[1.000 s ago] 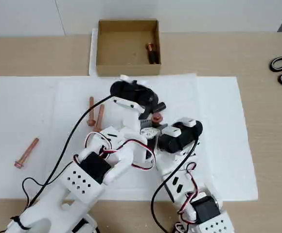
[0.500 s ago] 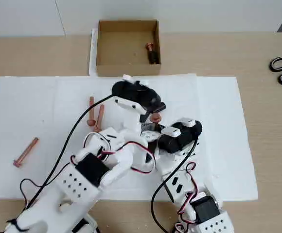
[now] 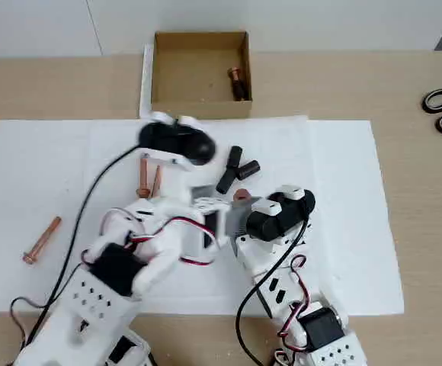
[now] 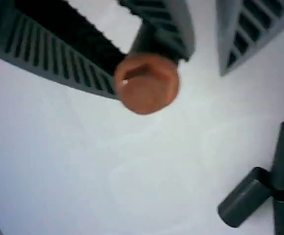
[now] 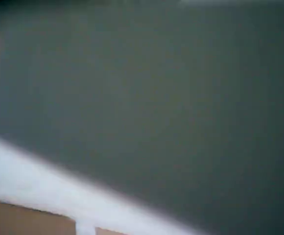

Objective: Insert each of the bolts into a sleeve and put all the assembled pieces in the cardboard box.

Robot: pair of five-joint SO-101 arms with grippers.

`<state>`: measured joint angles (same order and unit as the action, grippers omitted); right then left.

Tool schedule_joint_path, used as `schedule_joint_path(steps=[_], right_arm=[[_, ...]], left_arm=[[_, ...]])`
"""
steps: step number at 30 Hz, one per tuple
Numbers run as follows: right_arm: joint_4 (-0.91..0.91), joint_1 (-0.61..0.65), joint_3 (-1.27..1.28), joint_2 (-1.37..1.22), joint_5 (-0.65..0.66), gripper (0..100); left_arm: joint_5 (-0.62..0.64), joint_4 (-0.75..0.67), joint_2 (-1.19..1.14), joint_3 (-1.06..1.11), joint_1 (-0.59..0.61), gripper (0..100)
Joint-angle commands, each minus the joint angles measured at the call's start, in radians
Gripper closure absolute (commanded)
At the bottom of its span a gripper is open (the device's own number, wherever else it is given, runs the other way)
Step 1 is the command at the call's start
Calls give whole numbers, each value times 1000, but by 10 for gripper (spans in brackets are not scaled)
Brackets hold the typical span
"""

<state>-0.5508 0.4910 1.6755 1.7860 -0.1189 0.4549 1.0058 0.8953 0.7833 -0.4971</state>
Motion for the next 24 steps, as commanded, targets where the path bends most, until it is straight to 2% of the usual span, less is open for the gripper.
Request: schedule_joint_path(steps=[1, 5, 11, 16, 21, 24], right_arm=[[-2, -10, 5, 19, -5, 995], [-21, -30, -17, 8, 6, 995], [-214, -197, -196, 7, 160, 995], [-248, -254, -367, -28, 276, 995], [-231, -254, -601, -326, 298, 995], [-139, -254, -795, -601, 296, 995]], left_arm=[[-8, 49, 74, -53, 55, 720], [-8, 89, 133, -53, 107, 720], [-8, 101, 176, -16, 281, 720], [-5, 101, 219, -5, 365, 720], [-5, 95, 247, -5, 367, 720], [-5, 95, 247, -5, 371, 720]])
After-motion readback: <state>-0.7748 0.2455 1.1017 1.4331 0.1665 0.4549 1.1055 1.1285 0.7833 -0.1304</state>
